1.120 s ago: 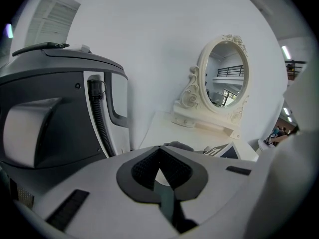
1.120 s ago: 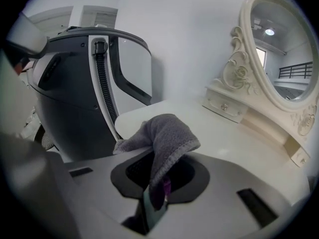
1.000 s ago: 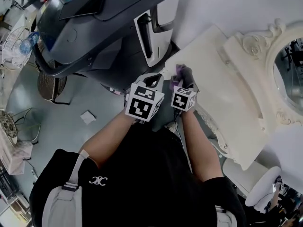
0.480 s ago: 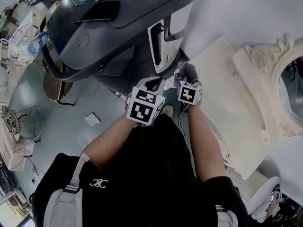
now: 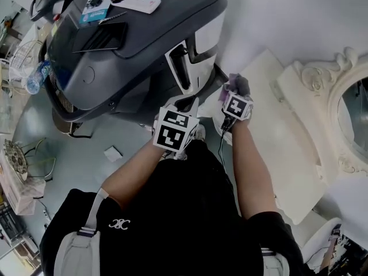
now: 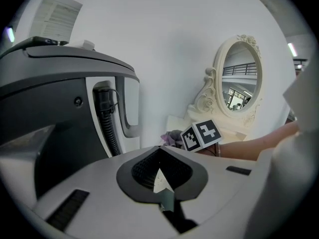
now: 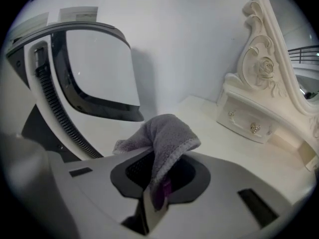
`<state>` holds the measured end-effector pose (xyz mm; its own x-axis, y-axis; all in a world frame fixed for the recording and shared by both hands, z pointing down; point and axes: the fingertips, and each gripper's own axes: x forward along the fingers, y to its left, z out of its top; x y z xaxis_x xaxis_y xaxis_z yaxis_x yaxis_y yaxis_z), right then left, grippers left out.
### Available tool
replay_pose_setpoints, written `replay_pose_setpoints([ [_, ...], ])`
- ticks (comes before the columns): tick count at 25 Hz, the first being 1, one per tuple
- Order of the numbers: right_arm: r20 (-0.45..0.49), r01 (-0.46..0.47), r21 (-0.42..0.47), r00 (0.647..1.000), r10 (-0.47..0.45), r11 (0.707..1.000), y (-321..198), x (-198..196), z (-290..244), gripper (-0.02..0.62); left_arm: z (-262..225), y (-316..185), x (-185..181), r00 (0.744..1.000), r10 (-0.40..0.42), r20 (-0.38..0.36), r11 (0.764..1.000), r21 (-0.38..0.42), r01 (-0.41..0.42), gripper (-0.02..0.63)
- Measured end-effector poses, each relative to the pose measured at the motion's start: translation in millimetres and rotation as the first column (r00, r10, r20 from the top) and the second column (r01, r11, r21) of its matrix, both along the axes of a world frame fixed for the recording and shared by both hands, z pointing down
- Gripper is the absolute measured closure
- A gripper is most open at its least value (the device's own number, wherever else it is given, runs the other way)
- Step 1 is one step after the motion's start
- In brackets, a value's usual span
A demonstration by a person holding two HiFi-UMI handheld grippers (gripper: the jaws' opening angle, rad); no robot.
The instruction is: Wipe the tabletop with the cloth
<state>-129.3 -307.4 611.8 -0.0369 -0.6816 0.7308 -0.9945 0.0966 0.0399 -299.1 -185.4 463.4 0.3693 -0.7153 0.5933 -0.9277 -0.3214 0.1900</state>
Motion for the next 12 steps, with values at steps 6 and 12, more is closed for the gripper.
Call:
replay_pose_setpoints([
  [6,0.001,-0.080,0.001,0.997,0.080,0.997,-54.3,29.1,-3.1,0.538,1.9,-36.8,14.6,1.000,0.007,0.001,1.000,-0.011,-0.007,0.607],
  [12,0.080,-0.212,-0.011,0.974,0.213,0.977,-117.0,54.9,-4.0,0.538,7.8,-64.0,21.3,1.000,-0.012,0.019,1.000,-0.020,0.013,0.606],
])
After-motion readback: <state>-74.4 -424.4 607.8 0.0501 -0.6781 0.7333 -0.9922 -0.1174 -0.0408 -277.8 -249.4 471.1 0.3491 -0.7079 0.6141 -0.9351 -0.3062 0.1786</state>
